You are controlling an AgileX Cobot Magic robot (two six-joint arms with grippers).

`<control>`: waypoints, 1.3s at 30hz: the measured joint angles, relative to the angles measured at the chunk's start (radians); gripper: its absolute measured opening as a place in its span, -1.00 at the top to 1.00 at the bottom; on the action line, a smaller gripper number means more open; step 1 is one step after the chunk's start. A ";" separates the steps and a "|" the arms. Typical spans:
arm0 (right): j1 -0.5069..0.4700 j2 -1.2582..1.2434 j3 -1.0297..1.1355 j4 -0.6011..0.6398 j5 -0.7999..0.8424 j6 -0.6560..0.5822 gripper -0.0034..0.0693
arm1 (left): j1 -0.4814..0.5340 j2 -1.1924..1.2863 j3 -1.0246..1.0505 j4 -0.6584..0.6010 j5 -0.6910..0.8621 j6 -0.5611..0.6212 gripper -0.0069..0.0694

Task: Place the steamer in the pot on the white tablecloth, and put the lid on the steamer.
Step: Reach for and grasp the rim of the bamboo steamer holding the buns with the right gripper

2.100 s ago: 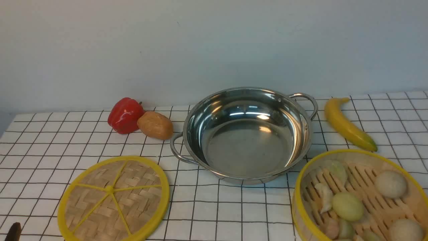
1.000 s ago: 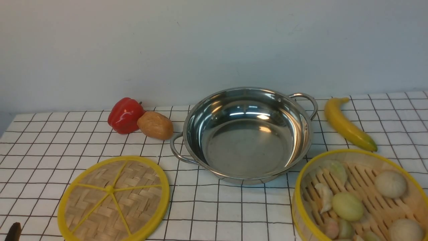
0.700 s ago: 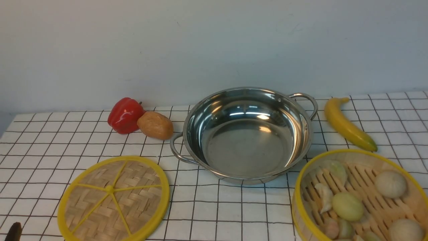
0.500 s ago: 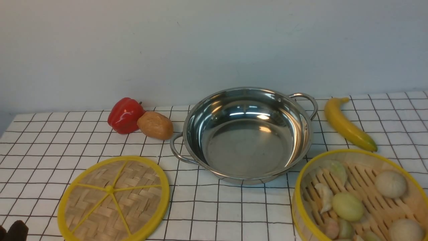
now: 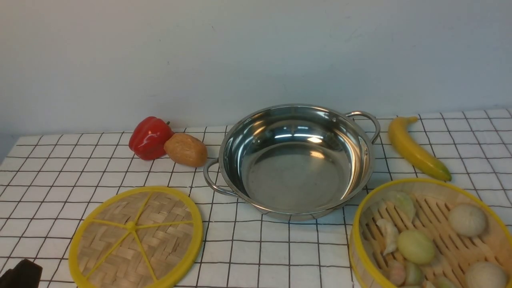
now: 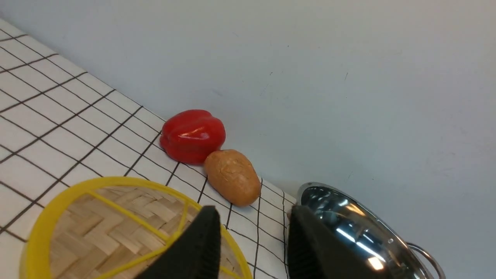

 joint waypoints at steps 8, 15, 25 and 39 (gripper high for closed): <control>0.000 0.000 0.000 0.040 -0.056 0.005 0.24 | 0.000 0.000 0.001 -0.051 -0.071 -0.021 0.18; 0.000 0.000 0.000 0.147 -0.224 0.024 0.24 | 0.000 0.000 -0.028 -0.088 -0.208 -0.008 0.18; 0.000 0.142 -0.404 -0.156 -0.024 -0.079 0.24 | 0.000 0.230 -0.401 0.213 0.041 0.157 0.18; 0.000 0.918 -0.795 -0.430 0.887 -0.248 0.24 | 0.000 1.045 -0.721 0.444 0.630 0.167 0.18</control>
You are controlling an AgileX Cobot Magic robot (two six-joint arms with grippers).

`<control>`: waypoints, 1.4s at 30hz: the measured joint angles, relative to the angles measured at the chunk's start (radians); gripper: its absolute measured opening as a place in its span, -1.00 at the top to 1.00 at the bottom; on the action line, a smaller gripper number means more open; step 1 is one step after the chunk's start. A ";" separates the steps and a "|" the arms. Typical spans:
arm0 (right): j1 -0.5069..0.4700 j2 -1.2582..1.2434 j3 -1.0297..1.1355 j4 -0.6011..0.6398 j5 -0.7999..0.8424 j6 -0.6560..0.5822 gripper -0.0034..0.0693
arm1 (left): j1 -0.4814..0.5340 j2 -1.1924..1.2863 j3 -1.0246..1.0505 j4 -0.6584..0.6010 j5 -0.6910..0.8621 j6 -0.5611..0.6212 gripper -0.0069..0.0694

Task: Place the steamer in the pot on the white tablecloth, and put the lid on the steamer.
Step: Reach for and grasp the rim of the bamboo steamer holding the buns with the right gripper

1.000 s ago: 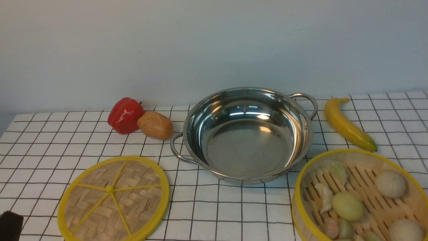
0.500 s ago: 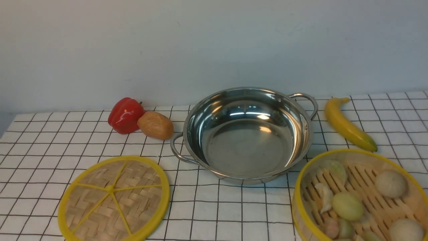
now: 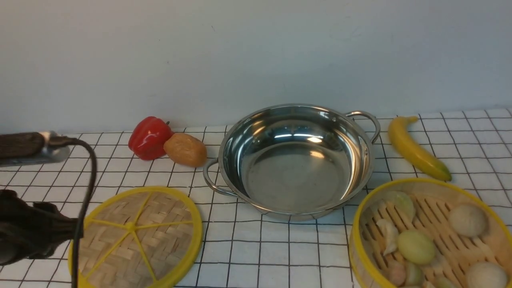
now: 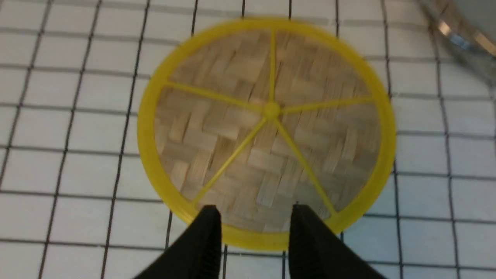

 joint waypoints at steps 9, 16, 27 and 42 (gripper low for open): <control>0.000 0.331 0.001 0.005 -0.148 -0.040 0.24 | 0.000 0.224 -0.002 0.013 -0.009 0.028 0.18; 0.000 0.492 0.002 0.002 -0.257 -0.040 0.24 | 0.000 0.232 -0.006 0.011 -0.032 0.030 0.18; 0.000 0.636 0.004 -0.035 -0.330 -0.040 0.46 | 0.000 0.232 -0.007 0.011 -0.032 0.030 0.18; 0.000 0.645 -0.105 -0.105 -0.135 -0.036 0.68 | 0.000 0.232 -0.008 0.010 -0.032 0.030 0.18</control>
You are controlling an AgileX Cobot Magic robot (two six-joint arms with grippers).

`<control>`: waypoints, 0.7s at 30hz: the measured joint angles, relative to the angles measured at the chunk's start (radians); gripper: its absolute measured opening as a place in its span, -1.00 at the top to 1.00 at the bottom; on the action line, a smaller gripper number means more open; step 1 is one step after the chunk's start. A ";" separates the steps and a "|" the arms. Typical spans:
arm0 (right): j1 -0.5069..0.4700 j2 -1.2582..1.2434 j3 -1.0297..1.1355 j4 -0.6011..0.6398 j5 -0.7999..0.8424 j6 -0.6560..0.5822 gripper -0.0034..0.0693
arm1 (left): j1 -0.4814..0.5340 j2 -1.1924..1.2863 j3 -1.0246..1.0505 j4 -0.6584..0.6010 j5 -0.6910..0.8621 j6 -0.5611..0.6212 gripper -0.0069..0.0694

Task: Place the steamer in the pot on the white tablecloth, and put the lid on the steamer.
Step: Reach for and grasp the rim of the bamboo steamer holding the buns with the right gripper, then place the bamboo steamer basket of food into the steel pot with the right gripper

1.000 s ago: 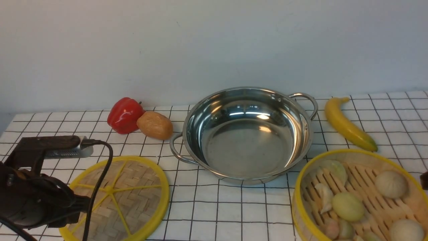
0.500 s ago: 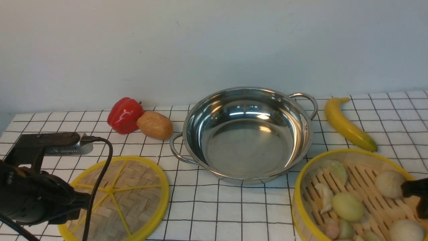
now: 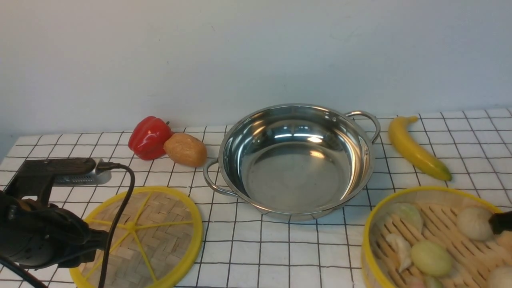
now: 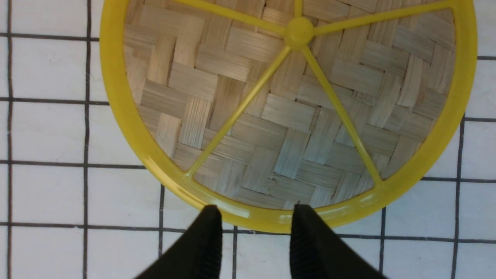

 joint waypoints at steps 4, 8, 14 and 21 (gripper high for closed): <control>0.000 -0.023 -0.086 -0.011 0.108 -0.003 0.67 | 0.000 0.000 0.000 0.000 0.000 0.000 0.18; 0.000 -0.040 -0.161 -0.018 0.186 -0.005 0.67 | 0.000 0.000 0.000 0.000 0.000 0.005 0.18; 0.000 -0.048 -0.303 -0.018 0.239 -0.020 0.67 | 0.000 0.000 0.000 0.000 0.000 0.007 0.18; 0.017 -0.011 -0.514 0.118 0.249 -0.051 0.67 | 0.000 0.000 0.000 0.000 0.000 0.009 0.18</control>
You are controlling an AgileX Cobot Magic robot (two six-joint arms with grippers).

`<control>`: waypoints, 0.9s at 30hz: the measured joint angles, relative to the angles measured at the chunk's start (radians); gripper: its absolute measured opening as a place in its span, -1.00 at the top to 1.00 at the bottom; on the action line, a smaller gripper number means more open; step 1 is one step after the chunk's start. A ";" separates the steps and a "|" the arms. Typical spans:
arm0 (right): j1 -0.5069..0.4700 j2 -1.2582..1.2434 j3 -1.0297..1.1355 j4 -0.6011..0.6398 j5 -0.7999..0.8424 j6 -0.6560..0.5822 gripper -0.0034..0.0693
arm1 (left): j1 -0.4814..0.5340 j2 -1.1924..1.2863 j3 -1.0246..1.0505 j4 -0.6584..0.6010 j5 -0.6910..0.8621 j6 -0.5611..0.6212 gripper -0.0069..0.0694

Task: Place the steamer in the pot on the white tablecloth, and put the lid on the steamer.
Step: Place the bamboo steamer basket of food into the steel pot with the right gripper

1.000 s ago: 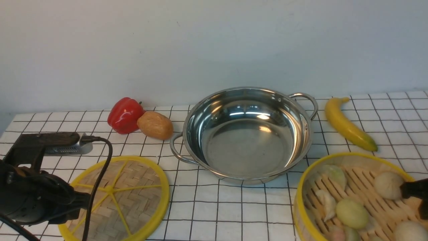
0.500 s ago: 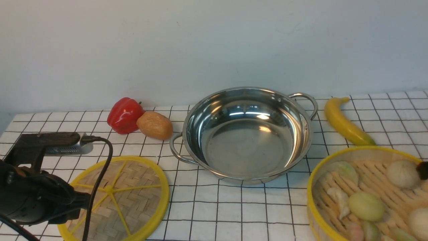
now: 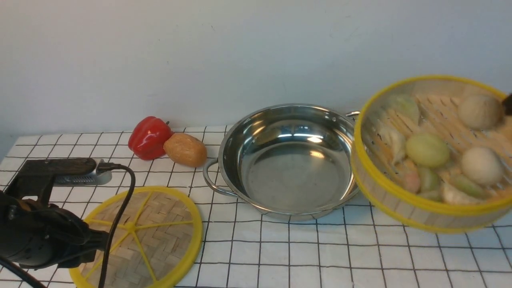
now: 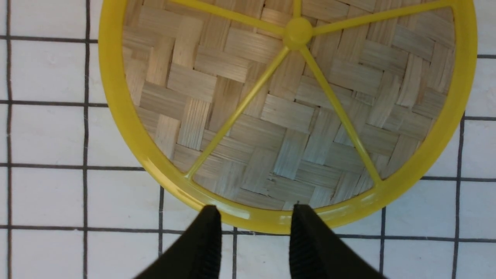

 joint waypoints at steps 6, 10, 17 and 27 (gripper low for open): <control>0.140 0.245 -0.296 0.046 0.007 0.029 0.67 | 0.000 0.000 0.000 0.000 0.000 0.001 0.18; 0.238 0.407 -0.494 0.046 0.005 0.059 0.67 | 0.000 0.000 0.000 0.000 0.000 0.001 0.18; 0.326 0.594 -0.649 0.064 0.000 0.087 0.67 | 0.000 0.000 0.000 0.000 0.000 0.001 0.18; 0.328 0.744 -0.652 0.050 0.006 0.089 0.67 | 0.000 0.000 0.000 -0.016 0.000 0.001 0.18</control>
